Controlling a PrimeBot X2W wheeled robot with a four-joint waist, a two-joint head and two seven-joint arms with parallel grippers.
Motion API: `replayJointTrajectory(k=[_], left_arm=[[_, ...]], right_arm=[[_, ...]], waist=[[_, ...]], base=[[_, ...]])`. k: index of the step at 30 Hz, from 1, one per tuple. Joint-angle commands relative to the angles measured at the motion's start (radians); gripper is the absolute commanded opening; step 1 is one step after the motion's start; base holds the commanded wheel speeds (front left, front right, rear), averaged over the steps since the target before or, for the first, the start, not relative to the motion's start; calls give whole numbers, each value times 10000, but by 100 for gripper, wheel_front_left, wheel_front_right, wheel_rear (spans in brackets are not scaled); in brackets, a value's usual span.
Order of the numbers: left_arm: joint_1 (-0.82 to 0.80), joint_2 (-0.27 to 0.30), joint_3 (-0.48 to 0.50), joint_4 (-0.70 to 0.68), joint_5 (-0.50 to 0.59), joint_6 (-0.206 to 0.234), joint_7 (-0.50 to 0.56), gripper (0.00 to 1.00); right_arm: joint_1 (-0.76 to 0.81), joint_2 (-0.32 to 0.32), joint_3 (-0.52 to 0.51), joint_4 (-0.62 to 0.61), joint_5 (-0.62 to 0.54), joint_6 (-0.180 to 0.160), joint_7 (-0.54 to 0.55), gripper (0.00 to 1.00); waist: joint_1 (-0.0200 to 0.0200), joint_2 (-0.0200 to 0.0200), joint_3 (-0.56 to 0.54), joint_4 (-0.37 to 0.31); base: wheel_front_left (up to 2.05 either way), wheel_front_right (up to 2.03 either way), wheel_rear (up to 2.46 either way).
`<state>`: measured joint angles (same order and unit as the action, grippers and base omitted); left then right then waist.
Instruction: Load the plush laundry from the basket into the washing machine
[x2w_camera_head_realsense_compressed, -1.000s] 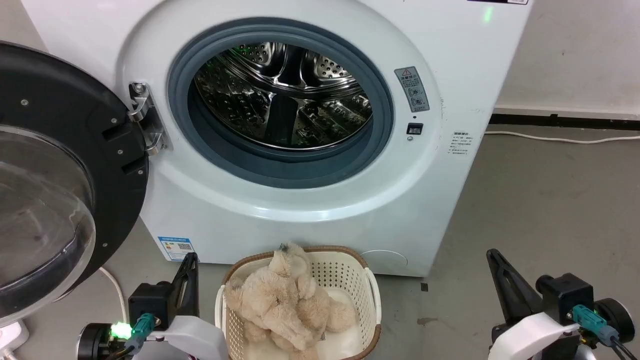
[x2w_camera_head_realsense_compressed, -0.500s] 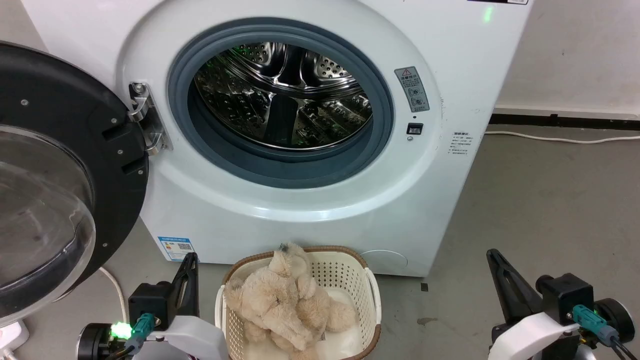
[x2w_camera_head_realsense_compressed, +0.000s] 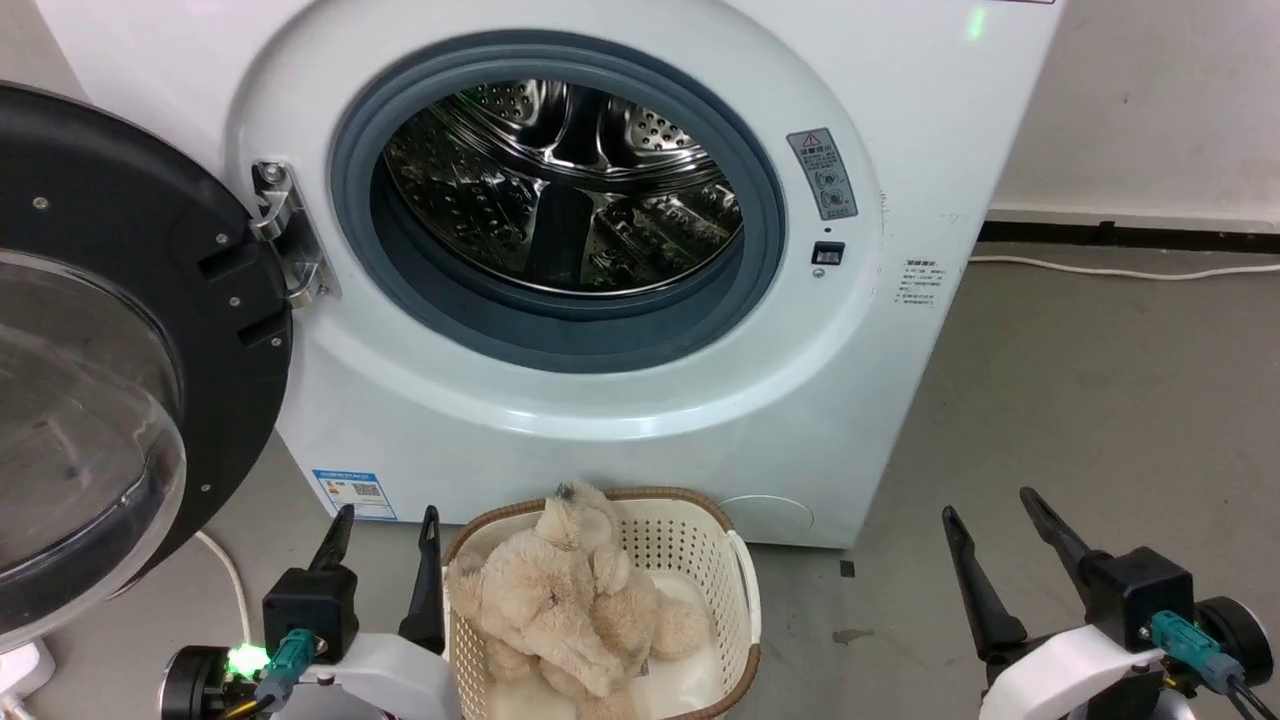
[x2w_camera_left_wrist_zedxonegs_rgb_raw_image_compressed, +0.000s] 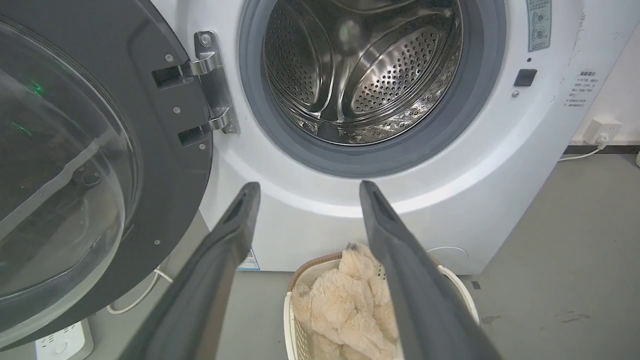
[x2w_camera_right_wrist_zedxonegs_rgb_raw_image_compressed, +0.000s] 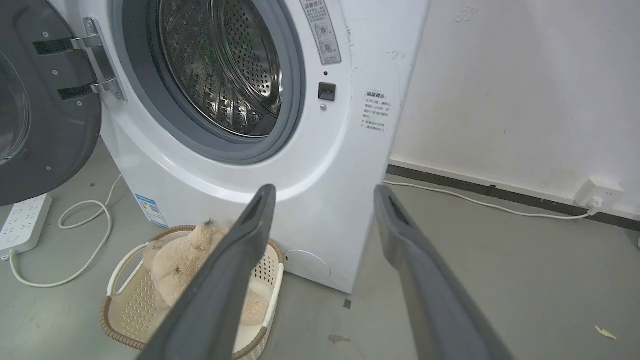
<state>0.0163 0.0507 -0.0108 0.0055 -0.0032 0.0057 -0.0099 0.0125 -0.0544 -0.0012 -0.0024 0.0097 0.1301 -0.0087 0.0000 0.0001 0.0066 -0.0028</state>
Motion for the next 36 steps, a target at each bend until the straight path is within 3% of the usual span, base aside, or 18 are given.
replayJointTrajectory(k=[1,19,36], left_arm=[[41,0,-30,37,-65,-19,-104,100],[-552,38,-106,963,-240,-176,-459,100],[-2016,354,-320,2994,-411,-417,-623,100]], right_arm=[[46,3,-66,-7,71,0,-126,100],[-196,9,46,-126,174,1,-480,100],[-520,14,-44,-239,459,2,-834,100]], waist=[[0,-1,59,-21],[0,-1,1180,-153],[0,-1,2558,-405]], base=[[0,0,0],[0,0,0],[0,0,0]])
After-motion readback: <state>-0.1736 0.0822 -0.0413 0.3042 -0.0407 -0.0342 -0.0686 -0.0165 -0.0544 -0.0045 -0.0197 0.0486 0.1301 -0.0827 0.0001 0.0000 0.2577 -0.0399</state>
